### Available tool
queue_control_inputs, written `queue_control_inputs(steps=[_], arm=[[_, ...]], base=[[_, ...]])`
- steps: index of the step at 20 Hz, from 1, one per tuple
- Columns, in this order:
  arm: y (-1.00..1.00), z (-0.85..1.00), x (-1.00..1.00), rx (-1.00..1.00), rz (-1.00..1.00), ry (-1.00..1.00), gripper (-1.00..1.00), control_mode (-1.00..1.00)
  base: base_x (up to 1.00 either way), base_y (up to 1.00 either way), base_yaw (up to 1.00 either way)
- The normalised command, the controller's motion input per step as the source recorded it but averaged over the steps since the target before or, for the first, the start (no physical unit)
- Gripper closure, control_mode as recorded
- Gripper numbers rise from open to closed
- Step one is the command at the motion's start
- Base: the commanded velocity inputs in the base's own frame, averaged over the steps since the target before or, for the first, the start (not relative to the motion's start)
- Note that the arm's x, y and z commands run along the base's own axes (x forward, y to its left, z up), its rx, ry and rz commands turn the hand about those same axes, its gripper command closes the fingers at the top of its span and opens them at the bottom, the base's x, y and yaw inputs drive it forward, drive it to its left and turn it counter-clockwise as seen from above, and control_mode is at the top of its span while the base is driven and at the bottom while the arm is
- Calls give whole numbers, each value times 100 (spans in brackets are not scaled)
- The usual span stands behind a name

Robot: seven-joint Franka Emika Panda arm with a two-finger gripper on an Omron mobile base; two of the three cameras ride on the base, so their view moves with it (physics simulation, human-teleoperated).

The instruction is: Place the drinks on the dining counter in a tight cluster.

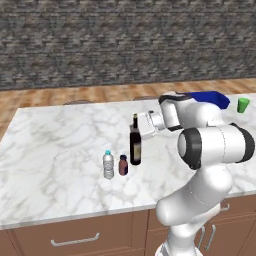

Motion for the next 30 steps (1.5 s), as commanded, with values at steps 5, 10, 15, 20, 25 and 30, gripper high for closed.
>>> queue_control_inputs(steps=[5,10,15,20,25,30], arm=[[0,-25,-23,2,-6,0,100,-100],[-1,-25,-14,3,-5,0,100,-100],[-7,-19,-2,4,-1,0,-100,-100],[-15,-8,0,7,0,0,-100,-100],[-8,-1,-3,5,0,0,-100,-100],[-3,2,-3,1,0,0,-100,-100]], base=[[0,0,0],[0,0,0],[0,0,0],[0,0,0],[0,0,0],[0,0,0]])
